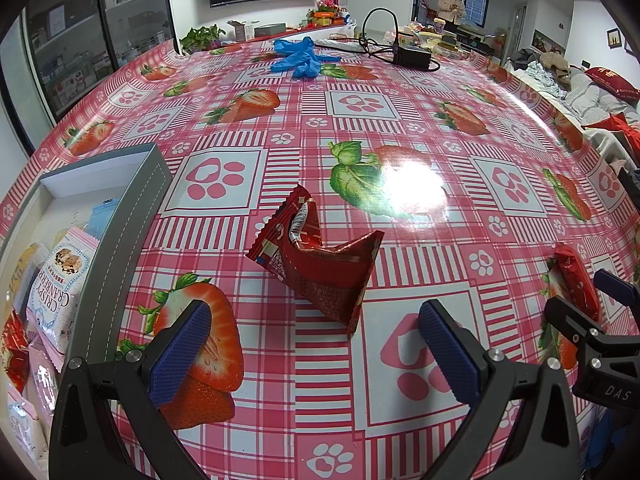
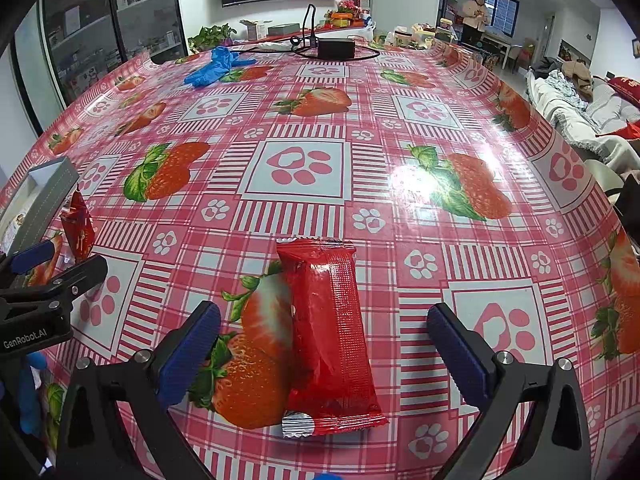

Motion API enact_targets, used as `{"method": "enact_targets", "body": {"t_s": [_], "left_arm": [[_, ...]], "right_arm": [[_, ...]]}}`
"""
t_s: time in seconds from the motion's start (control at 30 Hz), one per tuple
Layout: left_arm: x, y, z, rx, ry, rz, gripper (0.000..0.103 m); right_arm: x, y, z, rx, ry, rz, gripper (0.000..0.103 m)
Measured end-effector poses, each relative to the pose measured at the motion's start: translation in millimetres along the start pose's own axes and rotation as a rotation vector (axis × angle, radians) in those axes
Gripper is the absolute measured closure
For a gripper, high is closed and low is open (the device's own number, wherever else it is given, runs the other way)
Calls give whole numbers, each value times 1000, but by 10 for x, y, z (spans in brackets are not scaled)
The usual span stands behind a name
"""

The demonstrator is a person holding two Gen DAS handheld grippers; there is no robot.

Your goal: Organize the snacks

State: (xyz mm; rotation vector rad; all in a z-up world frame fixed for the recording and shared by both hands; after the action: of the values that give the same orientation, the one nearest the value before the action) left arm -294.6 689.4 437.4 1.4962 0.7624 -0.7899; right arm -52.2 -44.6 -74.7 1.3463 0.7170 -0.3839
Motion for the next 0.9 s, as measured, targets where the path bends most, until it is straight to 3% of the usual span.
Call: {"method": "enact_targets", "body": {"t_s": [0.17, 0.23, 0.3, 0.33, 0.4, 0.43, 0.5, 0.63, 0.9], "left_arm": [[2, 1, -1, 1, 2, 0, 0], [-6, -3, -3, 0, 5, -1, 1], [-31, -14, -5, -11, 9, -4, 4], [-55, -18, 15, -8, 6, -3, 11], [-130, -14, 93, 19, -13, 1, 35], [-166, -11, 138, 36, -22, 3, 66], [-200, -18, 203, 62, -39, -26, 98], [-293, -40, 166, 15, -104, -61, 100], [-462, -70, -87, -36, -114, -55, 100]], "right_arm": [[-3, -2, -5, 5, -11, -25, 0], [-20, -1, -23, 4, -6, -40, 7], [-72, 12, -77, -15, 6, -38, 35], [-87, 19, -100, -23, 12, -40, 44], [-109, 30, -129, -28, 25, -49, 77], [-113, 34, -131, -22, 36, -57, 77], [-121, 39, -135, 15, 91, -76, 78], [-177, 30, -181, 87, 183, -95, 79], [-266, 38, -318, 46, 177, -90, 79]]}}
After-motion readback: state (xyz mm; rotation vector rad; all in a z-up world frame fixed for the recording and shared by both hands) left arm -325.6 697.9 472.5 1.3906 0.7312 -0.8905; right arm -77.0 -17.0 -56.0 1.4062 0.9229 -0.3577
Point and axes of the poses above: each gripper's, at about its wrist camera, not at the fingertips, and x roughly the way its jaws point, z to its right, y to its top, the point moved 8 cm from there along x, roughly the way its jaws point, and after that the axes turned 5 degrees about y, right-handed, at the moved point
